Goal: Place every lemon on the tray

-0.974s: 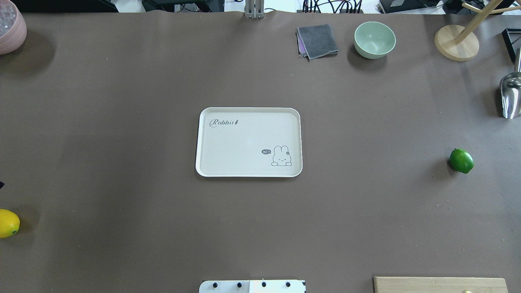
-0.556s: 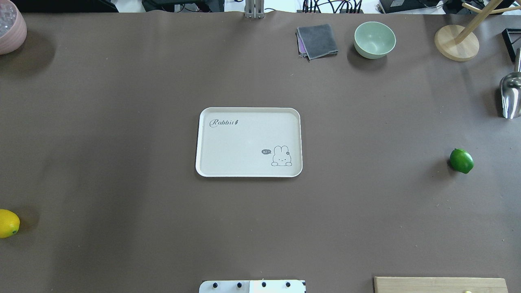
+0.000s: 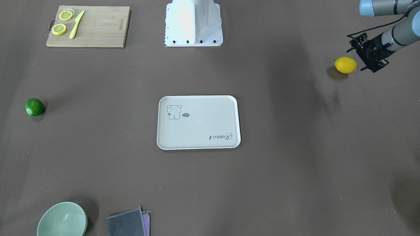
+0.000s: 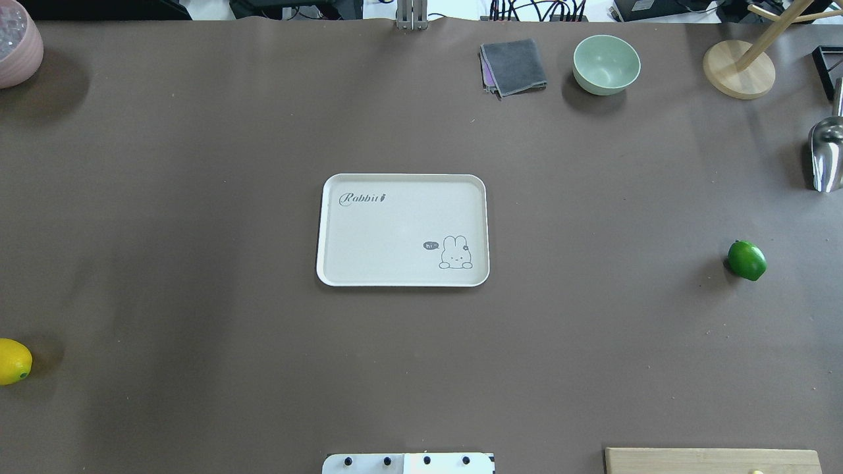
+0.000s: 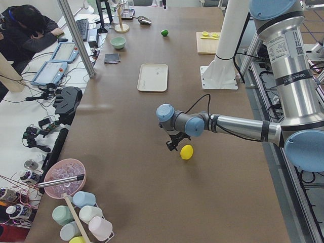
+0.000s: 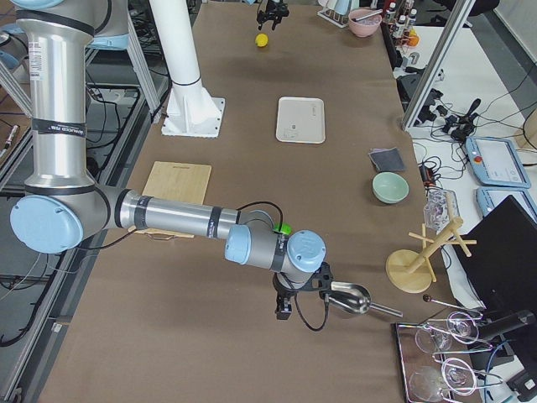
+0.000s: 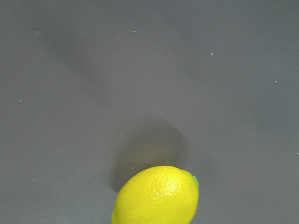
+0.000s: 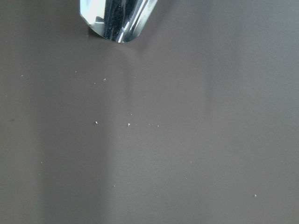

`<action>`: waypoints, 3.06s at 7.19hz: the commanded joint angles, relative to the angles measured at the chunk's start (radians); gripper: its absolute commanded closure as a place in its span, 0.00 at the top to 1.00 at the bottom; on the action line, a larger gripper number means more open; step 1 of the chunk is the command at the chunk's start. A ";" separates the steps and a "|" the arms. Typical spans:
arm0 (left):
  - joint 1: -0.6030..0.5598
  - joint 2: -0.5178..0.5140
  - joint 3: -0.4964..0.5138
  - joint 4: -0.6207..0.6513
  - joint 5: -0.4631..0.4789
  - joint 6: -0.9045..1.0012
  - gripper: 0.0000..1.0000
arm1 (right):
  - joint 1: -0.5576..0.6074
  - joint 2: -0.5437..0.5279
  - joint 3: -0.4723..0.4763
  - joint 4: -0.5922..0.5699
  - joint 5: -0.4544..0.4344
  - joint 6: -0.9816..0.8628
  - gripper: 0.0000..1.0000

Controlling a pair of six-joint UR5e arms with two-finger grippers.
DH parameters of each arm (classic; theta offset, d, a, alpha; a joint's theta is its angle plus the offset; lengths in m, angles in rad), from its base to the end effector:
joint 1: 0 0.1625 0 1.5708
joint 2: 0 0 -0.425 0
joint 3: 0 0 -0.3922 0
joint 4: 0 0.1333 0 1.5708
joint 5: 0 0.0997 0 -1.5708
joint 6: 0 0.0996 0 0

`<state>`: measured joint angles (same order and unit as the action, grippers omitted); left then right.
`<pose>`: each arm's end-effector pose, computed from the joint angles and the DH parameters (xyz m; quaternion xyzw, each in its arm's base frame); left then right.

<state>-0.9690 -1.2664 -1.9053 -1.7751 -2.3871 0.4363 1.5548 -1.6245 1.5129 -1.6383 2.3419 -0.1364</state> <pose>0.1636 -0.3455 0.5994 0.0744 0.4017 0.4925 0.7685 0.0566 -0.4533 0.7186 -0.0602 -0.3789 -0.0367 0.9228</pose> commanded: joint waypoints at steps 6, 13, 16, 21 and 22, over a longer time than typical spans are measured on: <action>0.081 -0.004 0.088 -0.173 0.063 0.002 0.99 | -0.005 0.000 -0.011 0.002 -0.001 0.001 1.00; 0.108 -0.005 0.130 -0.178 0.057 0.004 0.27 | -0.005 -0.002 -0.011 0.000 -0.001 0.001 1.00; 0.107 -0.030 0.138 -0.144 -0.065 0.005 0.00 | -0.005 0.000 -0.011 0.002 -0.001 0.001 1.00; 0.030 -0.385 0.101 0.354 -0.153 -0.095 0.00 | -0.005 0.002 -0.008 0.002 0.001 0.003 1.00; 0.024 -0.459 0.107 0.379 -0.159 -0.199 0.00 | -0.005 0.003 -0.008 0.002 0.001 0.003 1.00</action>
<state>-0.9308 -1.6157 -1.8025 -1.4694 -2.5392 0.3426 1.5493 -1.6231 1.5047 -1.6368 2.3423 -0.1335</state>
